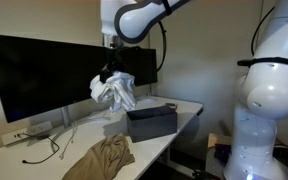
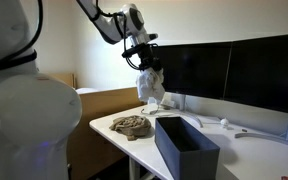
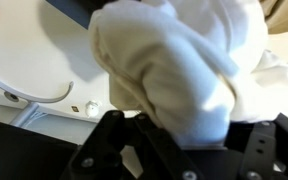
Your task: Remove the cloth from the box
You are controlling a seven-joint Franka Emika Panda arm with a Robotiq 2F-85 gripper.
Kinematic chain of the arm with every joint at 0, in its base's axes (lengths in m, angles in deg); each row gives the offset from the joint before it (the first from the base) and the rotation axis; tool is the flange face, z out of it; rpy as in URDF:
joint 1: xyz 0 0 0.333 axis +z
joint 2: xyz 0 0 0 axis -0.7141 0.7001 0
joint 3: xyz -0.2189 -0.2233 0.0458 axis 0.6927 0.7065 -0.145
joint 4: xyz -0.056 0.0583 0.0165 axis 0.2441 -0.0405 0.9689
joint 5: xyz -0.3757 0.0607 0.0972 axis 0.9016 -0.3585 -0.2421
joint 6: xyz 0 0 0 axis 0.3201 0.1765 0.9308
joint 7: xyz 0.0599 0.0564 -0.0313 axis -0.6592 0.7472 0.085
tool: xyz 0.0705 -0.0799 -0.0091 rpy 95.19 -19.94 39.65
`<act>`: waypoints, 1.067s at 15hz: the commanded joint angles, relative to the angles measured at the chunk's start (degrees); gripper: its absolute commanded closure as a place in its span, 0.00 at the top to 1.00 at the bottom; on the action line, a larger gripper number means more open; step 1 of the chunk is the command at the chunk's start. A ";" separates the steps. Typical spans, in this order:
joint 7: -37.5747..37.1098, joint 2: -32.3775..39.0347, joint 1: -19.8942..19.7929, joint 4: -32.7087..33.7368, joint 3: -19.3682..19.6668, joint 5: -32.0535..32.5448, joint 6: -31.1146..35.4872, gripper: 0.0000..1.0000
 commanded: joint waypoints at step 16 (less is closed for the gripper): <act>9.84 27.96 11.89 18.07 -1.77 -11.55 -23.19 0.70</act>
